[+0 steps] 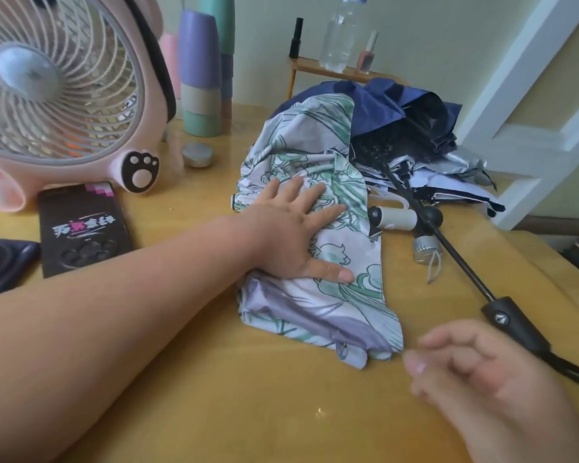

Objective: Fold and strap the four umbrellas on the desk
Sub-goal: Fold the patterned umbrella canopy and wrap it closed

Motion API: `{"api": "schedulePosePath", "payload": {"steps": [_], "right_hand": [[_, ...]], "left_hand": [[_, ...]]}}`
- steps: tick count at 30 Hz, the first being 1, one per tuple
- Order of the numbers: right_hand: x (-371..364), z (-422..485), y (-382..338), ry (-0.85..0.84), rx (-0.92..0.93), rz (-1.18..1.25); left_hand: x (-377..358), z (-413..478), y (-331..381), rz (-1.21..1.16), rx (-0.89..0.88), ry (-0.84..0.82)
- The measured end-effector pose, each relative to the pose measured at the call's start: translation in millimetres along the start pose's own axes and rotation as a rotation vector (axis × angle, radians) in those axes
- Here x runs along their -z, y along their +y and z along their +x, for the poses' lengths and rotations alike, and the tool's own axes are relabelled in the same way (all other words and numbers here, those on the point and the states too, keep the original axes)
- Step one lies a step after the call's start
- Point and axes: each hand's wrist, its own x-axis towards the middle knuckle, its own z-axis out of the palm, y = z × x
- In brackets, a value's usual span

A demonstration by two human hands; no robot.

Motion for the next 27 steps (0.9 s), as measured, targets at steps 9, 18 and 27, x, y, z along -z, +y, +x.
{"api": "schedulePosePath", "payload": {"steps": [9, 18, 27], "right_hand": [[-41, -6, 8, 0.001, 0.204, -0.110], [-54, -8, 9, 0.177, 0.309, -0.124], [-17, -2, 0, -0.271, -0.029, 0.387]], "left_hand": [[7, 3, 1, -0.040, 0.022, -0.048], [7, 1, 2, -0.039, 0.017, -0.037], [4, 4, -1, -0.024, 0.007, -0.032]]}}
